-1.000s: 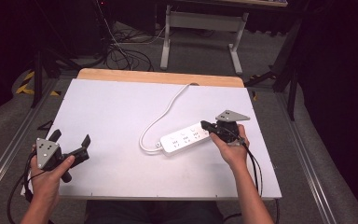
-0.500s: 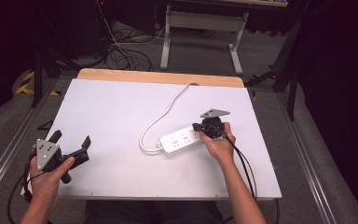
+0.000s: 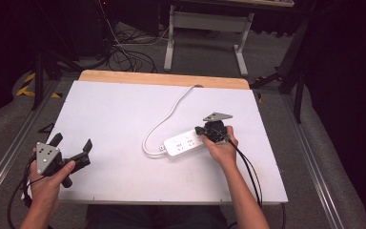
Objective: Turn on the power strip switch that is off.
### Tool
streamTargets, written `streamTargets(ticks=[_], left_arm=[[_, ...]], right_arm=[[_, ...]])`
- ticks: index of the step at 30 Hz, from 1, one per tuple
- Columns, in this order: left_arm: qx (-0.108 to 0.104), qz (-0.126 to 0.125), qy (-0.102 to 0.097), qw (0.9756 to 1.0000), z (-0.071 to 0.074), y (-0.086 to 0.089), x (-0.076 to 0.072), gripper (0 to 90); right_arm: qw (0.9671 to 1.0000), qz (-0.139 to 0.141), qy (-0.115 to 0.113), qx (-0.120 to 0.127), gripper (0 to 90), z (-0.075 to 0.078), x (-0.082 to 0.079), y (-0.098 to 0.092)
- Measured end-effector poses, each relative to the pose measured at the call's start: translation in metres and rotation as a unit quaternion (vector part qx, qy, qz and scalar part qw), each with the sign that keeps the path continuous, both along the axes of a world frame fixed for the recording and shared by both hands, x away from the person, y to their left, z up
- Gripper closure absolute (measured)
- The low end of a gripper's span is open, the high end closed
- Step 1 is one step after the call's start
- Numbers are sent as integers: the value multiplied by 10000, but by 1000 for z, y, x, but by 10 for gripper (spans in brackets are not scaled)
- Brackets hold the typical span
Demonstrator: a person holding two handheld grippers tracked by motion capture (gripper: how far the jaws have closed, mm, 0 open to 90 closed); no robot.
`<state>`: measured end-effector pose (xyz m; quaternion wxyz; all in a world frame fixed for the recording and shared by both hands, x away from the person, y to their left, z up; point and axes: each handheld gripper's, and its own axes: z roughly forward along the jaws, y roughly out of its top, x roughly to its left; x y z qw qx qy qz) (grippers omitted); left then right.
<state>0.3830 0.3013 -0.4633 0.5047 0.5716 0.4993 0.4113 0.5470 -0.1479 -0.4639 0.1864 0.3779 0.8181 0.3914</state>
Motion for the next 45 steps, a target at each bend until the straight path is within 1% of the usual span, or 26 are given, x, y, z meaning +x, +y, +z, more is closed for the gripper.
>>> streamTargets(ticks=[4,5,9,11,12,14,17,26,28,32,37,45], left_arm=[[-10,1,9,10000,0,0,0,35],[-14,6,4,10000,0,0,0,36],[-13,0,4,10000,0,0,0,36],[-18,10,-6,10000,0,0,0,36],[-17,5,-10,10000,0,0,-1,37],[-4,8,-26,10000,0,1,-1,37],[-12,1,-13,10000,0,1,-1,37],[-50,-16,-3,10000,0,0,1,38],[-36,-37,3,10000,-1,-2,1,38],[-24,-87,5,10000,-1,-3,1,38],[-30,-50,5,10000,-1,-1,0,38],[-34,-45,5,10000,-1,-1,-2,38]], right_arm=[[10000,-39,54,41,900,-1,1,-1],[9999,-67,84,99,900,-1,1,-1],[10000,-80,34,25,900,-2,0,1],[9999,-140,62,41,900,-3,0,1],[9997,-183,95,101,900,-3,-1,0],[9997,-188,106,121,900,-3,-1,0],[9998,-180,75,53,900,-3,-2,1],[9998,-191,61,46,900,-3,-2,1],[9998,-208,25,64,900,-4,-3,1],[9997,-223,32,93,900,-4,-3,1],[9997,-208,61,125,900,-4,-2,0],[9998,-197,42,76,900,-4,-2,1]])
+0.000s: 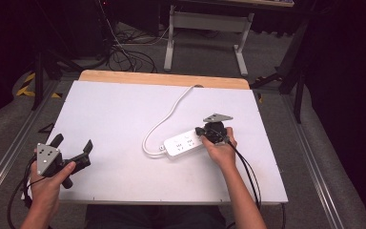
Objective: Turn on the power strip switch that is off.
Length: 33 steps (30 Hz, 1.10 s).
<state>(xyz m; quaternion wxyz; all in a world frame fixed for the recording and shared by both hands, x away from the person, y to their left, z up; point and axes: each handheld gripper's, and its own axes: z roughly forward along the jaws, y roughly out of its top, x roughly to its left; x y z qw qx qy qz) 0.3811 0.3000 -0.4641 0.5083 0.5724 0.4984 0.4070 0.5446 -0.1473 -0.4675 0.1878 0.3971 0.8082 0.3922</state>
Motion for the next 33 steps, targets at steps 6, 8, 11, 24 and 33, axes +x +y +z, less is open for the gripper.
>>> streamTargets(ticks=[6,8,11,24,33], left_arm=[[-5,12,2,10000,0,1,0,38],[-13,11,-10,10000,0,1,0,39],[8,5,-5,10000,0,0,0,39],[-4,-5,-4,10000,0,0,0,39],[23,-8,3,10000,0,0,0,39]], right_arm=[[10000,-3,14,8,900,0,0,0],[10000,-11,11,6,900,0,0,0],[10000,3,5,-6,900,0,0,1],[9999,-57,-15,-85,900,1,-1,3],[9999,-91,32,-82,900,2,-2,2]])
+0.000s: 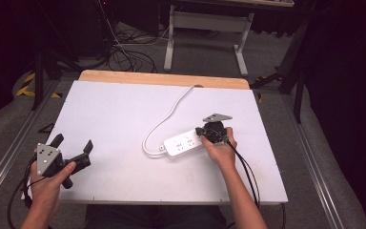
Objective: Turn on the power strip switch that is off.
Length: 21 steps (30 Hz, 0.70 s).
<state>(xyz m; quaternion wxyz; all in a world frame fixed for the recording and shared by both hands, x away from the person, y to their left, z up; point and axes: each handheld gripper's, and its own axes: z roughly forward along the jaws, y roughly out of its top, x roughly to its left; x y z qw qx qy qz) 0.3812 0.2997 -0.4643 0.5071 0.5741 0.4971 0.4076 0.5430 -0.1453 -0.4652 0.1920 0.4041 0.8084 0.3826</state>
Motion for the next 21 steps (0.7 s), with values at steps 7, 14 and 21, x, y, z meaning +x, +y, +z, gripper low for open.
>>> streamTargets(ticks=[7,14,21], left_arm=[[9,-18,6,10000,0,-1,0,39],[20,-24,9,10000,0,-1,1,39],[36,-42,16,10000,-1,-3,2,40]], right_arm=[[10000,-44,-17,35,900,1,0,-1],[9997,-29,-197,-161,900,0,-2,1],[9997,-41,-209,-150,900,0,-2,1]])
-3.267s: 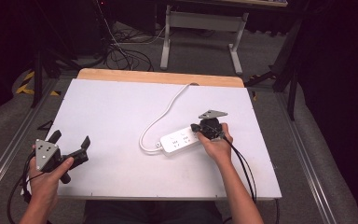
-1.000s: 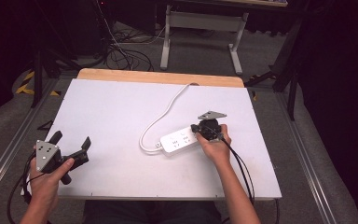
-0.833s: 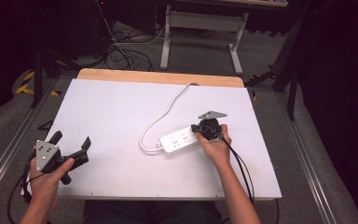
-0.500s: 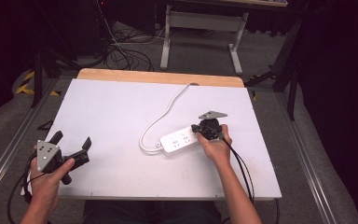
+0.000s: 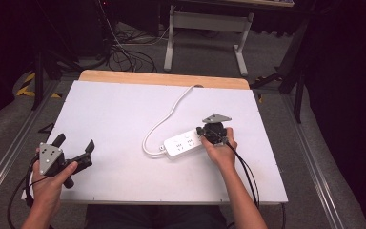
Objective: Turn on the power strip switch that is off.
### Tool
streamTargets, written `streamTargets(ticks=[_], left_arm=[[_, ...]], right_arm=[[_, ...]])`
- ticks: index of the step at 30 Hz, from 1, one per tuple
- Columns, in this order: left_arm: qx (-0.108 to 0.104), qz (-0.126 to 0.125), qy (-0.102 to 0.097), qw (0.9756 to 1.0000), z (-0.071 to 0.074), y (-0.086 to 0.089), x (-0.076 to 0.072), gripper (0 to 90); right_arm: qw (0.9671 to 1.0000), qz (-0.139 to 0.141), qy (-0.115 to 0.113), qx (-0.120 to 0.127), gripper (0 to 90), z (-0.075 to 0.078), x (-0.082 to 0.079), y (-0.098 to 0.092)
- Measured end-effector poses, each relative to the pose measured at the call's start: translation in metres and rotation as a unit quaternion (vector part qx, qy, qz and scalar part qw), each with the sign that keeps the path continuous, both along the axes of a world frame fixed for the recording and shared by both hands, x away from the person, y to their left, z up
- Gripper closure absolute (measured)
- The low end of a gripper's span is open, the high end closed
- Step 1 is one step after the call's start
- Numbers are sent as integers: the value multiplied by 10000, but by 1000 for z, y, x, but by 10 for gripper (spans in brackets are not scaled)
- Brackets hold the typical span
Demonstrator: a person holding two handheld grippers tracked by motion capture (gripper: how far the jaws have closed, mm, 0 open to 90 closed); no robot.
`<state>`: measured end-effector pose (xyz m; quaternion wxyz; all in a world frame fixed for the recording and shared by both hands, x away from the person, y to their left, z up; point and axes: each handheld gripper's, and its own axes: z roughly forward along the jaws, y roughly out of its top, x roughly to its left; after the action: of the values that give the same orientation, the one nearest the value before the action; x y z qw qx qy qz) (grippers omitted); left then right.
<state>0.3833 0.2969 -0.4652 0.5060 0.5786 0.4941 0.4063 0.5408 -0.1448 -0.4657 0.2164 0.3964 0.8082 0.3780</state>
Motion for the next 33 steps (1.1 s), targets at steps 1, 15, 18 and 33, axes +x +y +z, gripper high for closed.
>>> streamTargets(ticks=[1,15,18,33], left_arm=[[0,-1,1,10000,0,0,0,40],[-12,-21,15,10000,0,0,0,40],[-22,-5,-1,10000,0,0,0,40],[-41,-2,12,10000,0,0,2,40]], right_arm=[[10000,-6,3,1,900,0,0,0],[9998,-38,-121,145,900,1,-2,-4],[9994,-28,-283,214,900,4,-4,-6],[9913,34,-1013,845,900,34,-31,-40]])
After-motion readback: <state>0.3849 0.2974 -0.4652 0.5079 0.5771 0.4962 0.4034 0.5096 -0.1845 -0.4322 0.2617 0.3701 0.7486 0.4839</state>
